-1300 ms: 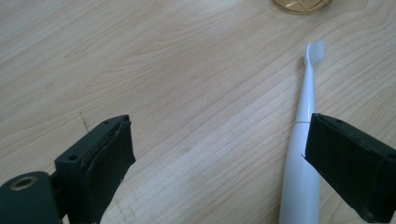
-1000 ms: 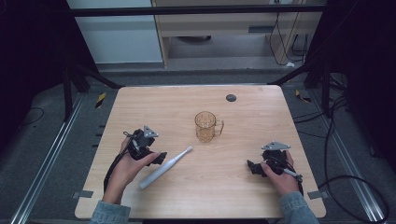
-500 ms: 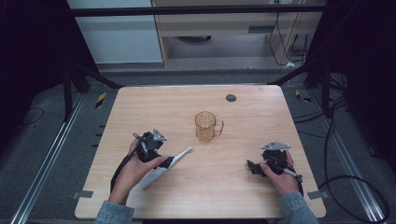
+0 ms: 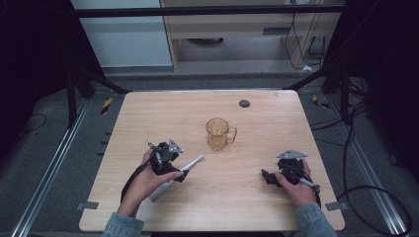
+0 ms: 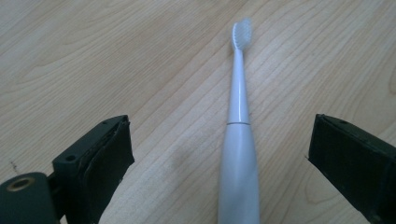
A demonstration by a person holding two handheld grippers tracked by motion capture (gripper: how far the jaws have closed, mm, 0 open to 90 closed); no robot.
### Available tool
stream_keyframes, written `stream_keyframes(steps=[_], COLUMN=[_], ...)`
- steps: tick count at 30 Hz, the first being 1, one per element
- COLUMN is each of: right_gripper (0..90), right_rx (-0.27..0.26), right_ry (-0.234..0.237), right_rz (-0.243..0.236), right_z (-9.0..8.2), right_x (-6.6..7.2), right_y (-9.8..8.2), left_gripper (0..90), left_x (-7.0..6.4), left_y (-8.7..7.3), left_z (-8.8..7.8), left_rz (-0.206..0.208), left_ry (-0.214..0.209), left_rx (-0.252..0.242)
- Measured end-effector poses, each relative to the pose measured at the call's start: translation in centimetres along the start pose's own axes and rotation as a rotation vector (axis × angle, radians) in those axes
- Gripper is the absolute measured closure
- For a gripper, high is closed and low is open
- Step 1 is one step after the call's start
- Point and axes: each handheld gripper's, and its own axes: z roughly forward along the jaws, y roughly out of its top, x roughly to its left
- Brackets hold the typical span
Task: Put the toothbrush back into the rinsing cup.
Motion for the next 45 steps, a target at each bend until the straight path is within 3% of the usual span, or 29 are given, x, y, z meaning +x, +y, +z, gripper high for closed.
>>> stream_keyframes(steps=[5, 8, 14, 18, 28, 45], right_gripper=[0.4, 0.3, 0.3, 0.3, 0.3, 0.3], right_rx=[0.0, -0.001, 0.0, 0.001, 0.0, 0.0], right_ry=[0.001, 0.001, 0.0, -0.004, -0.009, -0.009], right_rz=[-0.001, -0.002, -0.001, 0.001, 0.003, 0.002], right_z=[0.0, 0.0, 0.0, 0.0, 0.1, 0.1], right_x=[0.0, 0.0, 0.0, 0.0, 0.0, 0.0], right_y=[0.0, 0.0, 0.0, 0.1, 0.1, 0.1], left_gripper=[11.3, 17.1, 28.2, 33.8, 46.3, 54.1], left_x=[0.0, -0.1, -0.4, -0.3, 0.0, 0.4], left_y=[-0.1, -0.4, -0.5, -0.8, -1.1, -1.4], left_z=[0.0, 0.8, 1.3, 1.6, 1.9, 2.4], left_rz=[0.0, 0.017, 0.063, 0.072, 0.063, 0.052], left_ry=[-0.01, -0.039, -0.054, -0.08, -0.107, -0.129], left_rx=[0.0, 0.035, 0.097, 0.131, 0.149, 0.169])
